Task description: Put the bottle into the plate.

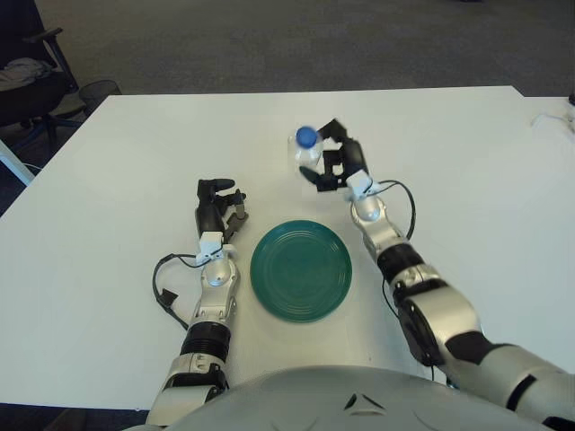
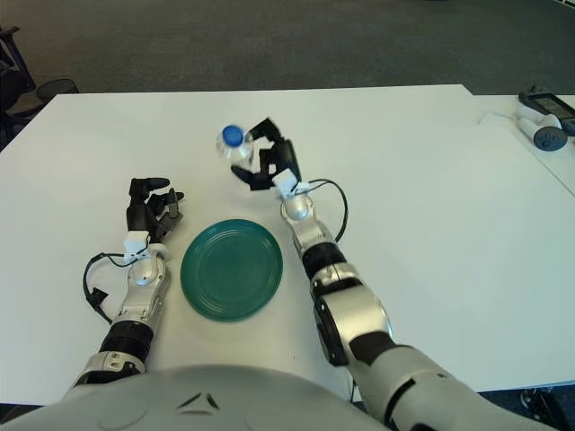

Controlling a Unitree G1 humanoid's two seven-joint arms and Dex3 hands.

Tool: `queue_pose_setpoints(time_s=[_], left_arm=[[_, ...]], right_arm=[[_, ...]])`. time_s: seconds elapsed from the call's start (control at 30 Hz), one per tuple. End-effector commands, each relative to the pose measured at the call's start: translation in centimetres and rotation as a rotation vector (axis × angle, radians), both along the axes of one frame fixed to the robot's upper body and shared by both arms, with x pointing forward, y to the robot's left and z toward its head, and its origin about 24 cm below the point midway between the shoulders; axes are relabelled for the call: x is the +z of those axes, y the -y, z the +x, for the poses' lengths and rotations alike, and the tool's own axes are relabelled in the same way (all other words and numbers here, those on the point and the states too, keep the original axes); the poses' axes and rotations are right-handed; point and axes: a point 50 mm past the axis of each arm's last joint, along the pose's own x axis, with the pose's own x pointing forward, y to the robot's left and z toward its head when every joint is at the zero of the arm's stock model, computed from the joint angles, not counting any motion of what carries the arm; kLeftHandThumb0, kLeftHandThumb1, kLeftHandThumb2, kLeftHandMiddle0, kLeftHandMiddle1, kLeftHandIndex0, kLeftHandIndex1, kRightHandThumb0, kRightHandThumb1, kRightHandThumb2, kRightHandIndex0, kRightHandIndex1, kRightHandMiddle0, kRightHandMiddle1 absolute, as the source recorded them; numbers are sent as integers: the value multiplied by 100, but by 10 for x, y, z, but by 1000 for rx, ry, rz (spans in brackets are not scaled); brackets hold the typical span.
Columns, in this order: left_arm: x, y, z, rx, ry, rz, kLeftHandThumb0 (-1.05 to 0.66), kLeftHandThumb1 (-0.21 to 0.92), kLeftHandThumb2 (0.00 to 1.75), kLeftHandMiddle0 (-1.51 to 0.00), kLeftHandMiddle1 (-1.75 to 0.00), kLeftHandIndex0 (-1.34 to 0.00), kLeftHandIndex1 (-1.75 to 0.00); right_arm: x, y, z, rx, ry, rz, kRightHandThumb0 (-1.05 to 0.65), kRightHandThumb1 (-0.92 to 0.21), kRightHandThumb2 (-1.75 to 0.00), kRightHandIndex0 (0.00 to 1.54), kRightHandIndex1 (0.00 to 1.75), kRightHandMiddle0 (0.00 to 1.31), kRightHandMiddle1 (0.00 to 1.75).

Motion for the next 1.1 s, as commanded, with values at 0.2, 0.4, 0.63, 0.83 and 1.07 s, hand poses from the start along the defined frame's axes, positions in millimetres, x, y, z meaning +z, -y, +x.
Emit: queue_pose_setpoints(time_s=[0.2,0.4,0.63,0.83,1.07], left_arm=[[-30,-3,-26,17,-152,-6,-37,77,74,-62,-116,-28,-175],[-30,-2,-26,21,-151,-12,-37,77,74,-62,-117,-28,-175],[-32,-3,-25,36,-162,-10,-37,76,75,-62,-117,-29,-175],[-33,-4,-24,47,-173,-14,-37,74,77,-63,-117,-30,-175],[-34,-5,-23,52,-176,-25,-37,73,78,-63,-117,-30,-175]], right_arm=[[-11,4,-27,183,-17,-87,-24,-43,-112,133,175,102,175],[-19,0,-48,308,-34,-107,-27,-44,-110,132,175,101,175],[-28,-9,-67,422,-76,-164,-29,-48,-106,133,175,100,175],[-30,-11,-72,456,-100,-213,-32,-50,-100,133,175,100,175],[-31,-9,-73,441,-111,-229,-36,-53,-96,133,175,101,175]])
